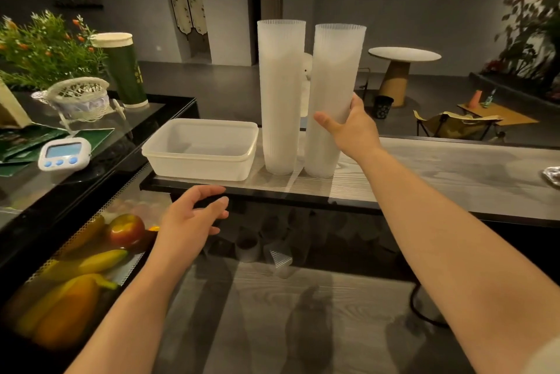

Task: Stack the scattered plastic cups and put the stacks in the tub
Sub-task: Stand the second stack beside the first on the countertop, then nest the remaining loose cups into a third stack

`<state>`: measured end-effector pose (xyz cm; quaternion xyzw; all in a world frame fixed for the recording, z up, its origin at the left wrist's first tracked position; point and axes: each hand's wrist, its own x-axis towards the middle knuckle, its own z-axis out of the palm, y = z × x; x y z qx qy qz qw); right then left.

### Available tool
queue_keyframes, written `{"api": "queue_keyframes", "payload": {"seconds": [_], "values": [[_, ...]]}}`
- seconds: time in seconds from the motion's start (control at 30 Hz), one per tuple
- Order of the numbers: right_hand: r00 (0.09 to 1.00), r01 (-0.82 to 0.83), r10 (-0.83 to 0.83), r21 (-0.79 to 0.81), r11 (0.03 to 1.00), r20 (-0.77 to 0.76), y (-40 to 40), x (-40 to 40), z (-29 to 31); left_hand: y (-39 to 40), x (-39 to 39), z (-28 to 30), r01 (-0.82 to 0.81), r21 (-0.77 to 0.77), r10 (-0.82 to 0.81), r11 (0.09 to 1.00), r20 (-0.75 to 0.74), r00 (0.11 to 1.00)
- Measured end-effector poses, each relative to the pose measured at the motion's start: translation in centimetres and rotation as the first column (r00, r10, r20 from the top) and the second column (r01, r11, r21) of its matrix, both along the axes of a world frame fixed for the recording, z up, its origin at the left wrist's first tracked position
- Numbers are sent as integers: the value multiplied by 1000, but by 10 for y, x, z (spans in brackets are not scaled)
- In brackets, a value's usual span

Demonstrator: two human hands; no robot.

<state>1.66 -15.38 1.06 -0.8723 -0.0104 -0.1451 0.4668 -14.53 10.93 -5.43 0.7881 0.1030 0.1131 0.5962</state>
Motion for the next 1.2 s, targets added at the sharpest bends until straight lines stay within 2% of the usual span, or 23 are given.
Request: {"api": "queue_keyframes", "payload": {"seconds": [0.07,0.17,0.23,0.3,0.37,0.43,0.5,0.67,0.73,0.83,0.97,1.03,1.1,1.2], "values": [[999,40,-40,-16,999,7,-5,-13,-5,-3,-2,-3,22,29,-22,999,-11,1000],[950,201,-218,96,975,225,-13,-55,-36,-9,-1,-15,60,96,-56,994,-46,997],[909,229,-279,189,955,310,-14,-95,-76,-14,1,-34,99,173,-79,980,-117,990],[935,210,-262,223,952,239,-15,-136,-126,-19,7,-59,153,264,-104,952,-192,976],[976,205,-217,227,952,30,-18,-167,-178,-23,15,-86,231,351,-135,907,-277,951],[965,212,-181,164,963,-189,-22,-189,-220,-29,23,-111,339,466,-174,817,-362,916],[936,195,-149,118,974,-320,-26,-202,-243,-39,32,-132,425,518,-201,742,-433,879],[885,181,-130,73,981,-447,-28,-229,-274,-66,55,-174,513,577,-199,635,-519,831],[881,186,-134,73,980,-453,-24,-238,-290,-73,68,-186,520,652,-180,551,-515,838],[914,202,-183,16,979,-362,-22,-245,-322,-80,87,-198,540,731,-129,417,-540,832],[862,173,-178,-54,983,-476,-23,-240,-347,-83,102,-218,594,755,-125,277,-584,802],[833,86,-136,-117,989,-536,-21,-233,-339,-82,103,-227,525,810,-133,262,-508,851],[850,7,-113,-204,979,-514,-16,-223,-335,-79,98,-232,436,859,-151,269,-409,900],[869,-68,-91,-300,951,-486,-4,-208,-330,-70,84,-236,335,862,-176,380,-289,941]]}}
